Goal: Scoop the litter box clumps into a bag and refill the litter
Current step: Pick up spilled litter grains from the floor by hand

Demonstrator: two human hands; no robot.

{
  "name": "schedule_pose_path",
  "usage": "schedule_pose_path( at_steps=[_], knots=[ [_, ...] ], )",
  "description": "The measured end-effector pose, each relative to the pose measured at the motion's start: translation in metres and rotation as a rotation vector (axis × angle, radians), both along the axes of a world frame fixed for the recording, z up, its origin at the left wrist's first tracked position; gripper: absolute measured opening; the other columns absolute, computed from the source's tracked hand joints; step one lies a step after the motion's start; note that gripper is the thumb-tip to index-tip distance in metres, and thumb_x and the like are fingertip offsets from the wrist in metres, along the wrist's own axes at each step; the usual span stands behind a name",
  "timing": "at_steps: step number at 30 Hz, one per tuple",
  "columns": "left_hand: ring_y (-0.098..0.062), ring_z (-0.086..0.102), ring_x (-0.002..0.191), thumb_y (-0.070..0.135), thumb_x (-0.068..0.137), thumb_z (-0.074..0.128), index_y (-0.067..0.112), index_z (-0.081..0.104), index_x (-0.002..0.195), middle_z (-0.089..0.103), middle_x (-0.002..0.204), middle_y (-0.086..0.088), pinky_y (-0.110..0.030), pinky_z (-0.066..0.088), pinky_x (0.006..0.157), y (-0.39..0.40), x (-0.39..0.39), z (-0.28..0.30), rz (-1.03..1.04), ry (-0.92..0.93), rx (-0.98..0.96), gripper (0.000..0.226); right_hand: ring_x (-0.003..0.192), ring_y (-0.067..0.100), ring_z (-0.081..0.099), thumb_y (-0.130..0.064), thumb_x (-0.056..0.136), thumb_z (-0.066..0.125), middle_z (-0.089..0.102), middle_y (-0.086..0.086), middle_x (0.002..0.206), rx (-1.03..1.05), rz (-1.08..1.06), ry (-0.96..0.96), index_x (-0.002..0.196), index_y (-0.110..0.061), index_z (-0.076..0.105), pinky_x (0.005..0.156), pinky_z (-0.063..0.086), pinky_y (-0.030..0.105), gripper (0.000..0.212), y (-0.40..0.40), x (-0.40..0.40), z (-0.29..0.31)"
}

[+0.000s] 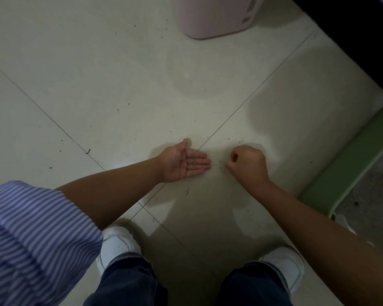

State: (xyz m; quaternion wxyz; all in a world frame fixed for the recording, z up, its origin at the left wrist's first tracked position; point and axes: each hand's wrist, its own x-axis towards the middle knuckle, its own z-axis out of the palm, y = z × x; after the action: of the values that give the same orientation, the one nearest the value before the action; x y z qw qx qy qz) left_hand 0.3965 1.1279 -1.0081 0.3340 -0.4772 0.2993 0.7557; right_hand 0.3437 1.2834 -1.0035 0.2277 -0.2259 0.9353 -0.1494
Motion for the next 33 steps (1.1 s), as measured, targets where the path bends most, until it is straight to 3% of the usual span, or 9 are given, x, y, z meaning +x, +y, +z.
schedule_pose_path(
  at_steps=[2,5,8,13,17,22,27,30,33],
  knots=[
    [-0.031,0.054,0.117,0.045,0.099,0.014,-0.010,0.041,0.131,0.055,0.126,-0.025,-0.034,0.042,0.093,0.000,0.001,-0.001,0.008,0.000,-0.002,0.069,0.050,0.023,0.063,-0.005,0.060,0.064,0.066,0.013,0.054,-0.150,-0.006,-0.001,0.056,-0.002,0.069,0.049,0.037,0.016,0.007,-0.013,0.006,0.004],
    [-0.023,0.067,0.081,0.043,0.100,0.016,-0.009,0.046,0.127,0.072,0.081,-0.013,-0.032,0.047,0.086,0.001,0.001,-0.001,0.010,0.005,0.007,0.067,0.077,0.019,0.064,-0.005,0.081,0.063,0.073,0.013,0.086,-0.240,-0.079,-0.214,0.087,0.001,0.074,0.067,0.038,0.005,0.013,-0.018,0.013,0.011],
    [-0.029,0.056,0.105,0.038,0.100,0.021,-0.005,0.058,0.094,0.065,0.094,-0.018,-0.033,0.041,0.093,0.002,0.000,-0.002,0.025,0.013,0.014,0.056,0.078,0.030,0.067,-0.001,0.084,0.062,0.072,0.021,0.086,-0.340,-0.249,-0.253,0.089,0.007,0.072,0.082,0.052,0.034,0.014,-0.007,0.009,0.009],
    [-0.024,0.063,0.080,0.039,0.099,0.025,-0.001,0.058,0.084,0.071,0.062,-0.012,-0.024,0.057,0.060,0.000,0.002,-0.007,0.034,0.028,0.033,0.055,0.087,0.034,0.062,-0.008,0.087,0.051,0.068,0.023,0.089,-0.127,-0.254,0.009,0.087,0.006,0.069,0.078,0.041,0.032,0.023,0.028,-0.013,-0.006],
    [-0.019,0.070,0.056,0.043,0.098,0.025,0.001,0.069,0.063,0.069,0.057,-0.010,-0.023,0.057,0.053,0.000,0.003,-0.014,0.007,0.047,0.044,0.071,0.114,0.036,0.048,-0.005,0.087,0.051,0.058,0.023,0.119,-0.020,-0.220,0.096,0.113,0.006,0.062,0.095,0.029,0.026,0.030,0.039,-0.022,-0.016],
    [-0.014,0.065,0.046,0.043,0.098,0.024,0.006,0.067,0.044,0.064,0.048,-0.005,-0.018,0.054,0.047,-0.002,0.005,-0.019,-0.064,0.064,0.020,0.079,0.074,0.040,0.062,-0.001,0.072,0.043,0.063,0.024,0.077,-0.154,0.010,0.121,0.071,0.010,0.065,0.073,0.032,0.026,0.025,0.026,-0.016,-0.029],
    [-0.014,0.065,0.045,0.042,0.098,0.026,0.005,0.067,0.043,0.063,0.048,-0.005,-0.018,0.054,0.048,0.000,0.003,-0.019,-0.059,0.072,0.017,0.077,0.064,0.036,0.061,0.015,0.057,0.058,0.063,0.020,0.071,-0.084,0.260,0.055,0.062,0.008,0.063,0.062,0.054,0.032,0.010,0.025,-0.001,-0.032],
    [-0.015,0.066,0.047,0.041,0.098,0.027,0.005,0.067,0.043,0.064,0.048,-0.005,-0.019,0.054,0.049,0.000,0.004,-0.020,-0.054,0.077,0.020,0.077,0.057,0.033,0.060,0.009,0.059,0.060,0.062,0.017,0.063,-0.063,0.296,0.063,0.056,0.005,0.062,0.055,0.055,0.031,0.005,0.037,0.003,-0.029],
    [-0.015,0.066,0.048,0.040,0.098,0.027,0.005,0.067,0.043,0.064,0.049,-0.005,-0.020,0.055,0.050,-0.001,0.005,-0.020,-0.059,0.078,0.023,0.077,0.056,0.030,0.062,-0.005,0.071,0.048,0.063,0.015,0.062,-0.084,0.265,0.134,0.056,0.003,0.063,0.065,0.044,0.028,0.023,0.049,0.004,-0.022]
  ],
)
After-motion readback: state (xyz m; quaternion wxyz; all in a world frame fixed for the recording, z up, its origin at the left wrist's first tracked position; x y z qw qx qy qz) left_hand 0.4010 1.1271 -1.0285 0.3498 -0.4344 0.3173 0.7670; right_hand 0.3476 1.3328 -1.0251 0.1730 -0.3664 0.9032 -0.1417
